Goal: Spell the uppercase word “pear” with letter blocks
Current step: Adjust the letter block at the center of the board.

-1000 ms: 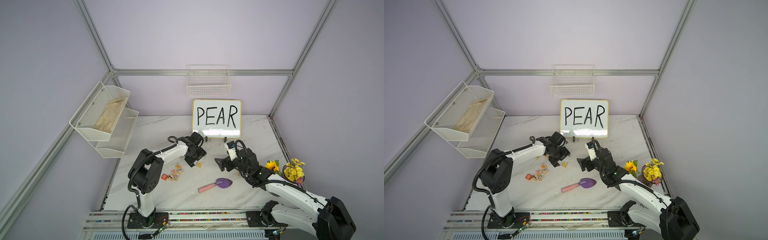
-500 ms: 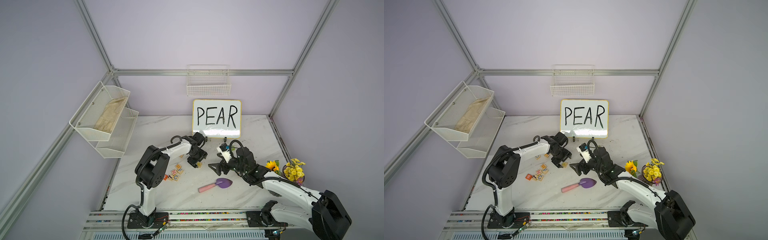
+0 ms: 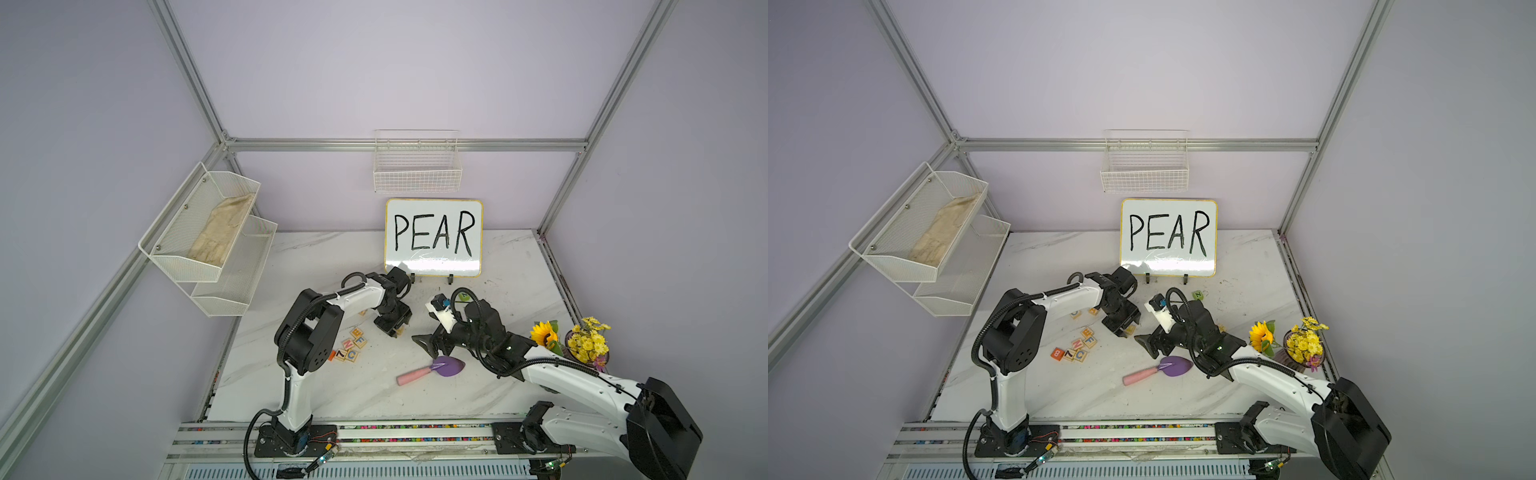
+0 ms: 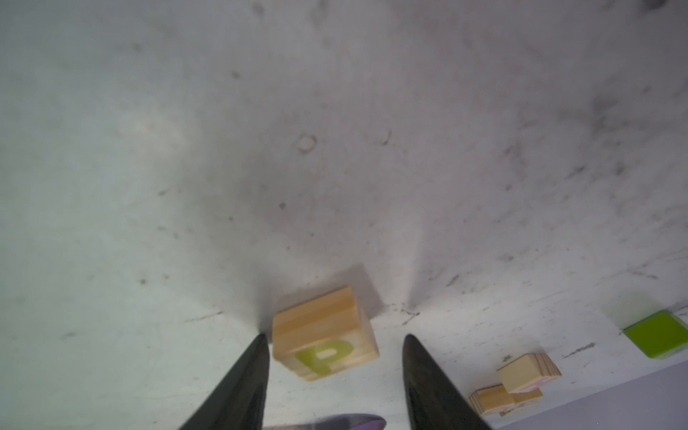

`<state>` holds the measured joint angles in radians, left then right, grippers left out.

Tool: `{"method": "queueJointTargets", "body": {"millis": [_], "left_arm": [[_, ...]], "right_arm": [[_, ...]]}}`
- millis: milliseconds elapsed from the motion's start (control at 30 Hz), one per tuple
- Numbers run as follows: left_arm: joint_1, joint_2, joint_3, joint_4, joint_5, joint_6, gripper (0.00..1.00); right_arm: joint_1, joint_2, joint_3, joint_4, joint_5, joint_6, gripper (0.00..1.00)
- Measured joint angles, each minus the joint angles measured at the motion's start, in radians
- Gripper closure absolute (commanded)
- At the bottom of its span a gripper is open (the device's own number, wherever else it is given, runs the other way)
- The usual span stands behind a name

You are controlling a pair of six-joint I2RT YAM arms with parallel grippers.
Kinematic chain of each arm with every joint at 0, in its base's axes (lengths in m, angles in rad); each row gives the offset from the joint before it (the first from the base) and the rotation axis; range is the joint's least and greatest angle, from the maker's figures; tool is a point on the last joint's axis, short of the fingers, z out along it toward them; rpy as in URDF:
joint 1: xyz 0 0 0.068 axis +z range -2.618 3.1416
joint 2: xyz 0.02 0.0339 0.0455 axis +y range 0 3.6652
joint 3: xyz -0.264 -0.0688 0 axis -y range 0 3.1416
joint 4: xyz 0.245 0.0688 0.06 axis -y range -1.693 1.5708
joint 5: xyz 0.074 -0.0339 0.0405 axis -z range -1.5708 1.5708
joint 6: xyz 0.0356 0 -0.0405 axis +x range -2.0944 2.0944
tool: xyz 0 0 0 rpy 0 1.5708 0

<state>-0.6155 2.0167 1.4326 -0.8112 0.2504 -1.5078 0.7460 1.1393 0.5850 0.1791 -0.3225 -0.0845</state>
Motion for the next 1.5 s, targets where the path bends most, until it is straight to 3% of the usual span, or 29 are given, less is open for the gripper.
{"method": "queueJointTargets", "body": {"millis": [433, 733, 1033, 1233, 1500], "left_arm": [[0.000, 0.015, 0.026, -0.026, -0.014, 0.021, 0.52], [0.000, 0.074, 0.118, -0.133, -0.041, 0.129, 0.65], [0.000, 0.086, 0.152, -0.186, -0.094, 0.212, 0.72], [-0.004, 0.096, 0.176, -0.240, -0.160, 0.376, 0.73], [-0.058, 0.113, 0.211, -0.267, -0.280, 0.750, 0.72]], "right_arm": [[0.000, -0.042, -0.011, -0.012, 0.039, 0.002, 0.04], [0.000, -0.042, -0.019, -0.011, 0.077, 0.002, 0.04], [0.000, -0.042, -0.025, -0.011, 0.106, 0.002, 0.04], [0.000, -0.041, -0.031, -0.011, 0.129, 0.005, 0.04], [0.000, -0.024, -0.034, -0.016, 0.154, 0.012, 0.04]]}}
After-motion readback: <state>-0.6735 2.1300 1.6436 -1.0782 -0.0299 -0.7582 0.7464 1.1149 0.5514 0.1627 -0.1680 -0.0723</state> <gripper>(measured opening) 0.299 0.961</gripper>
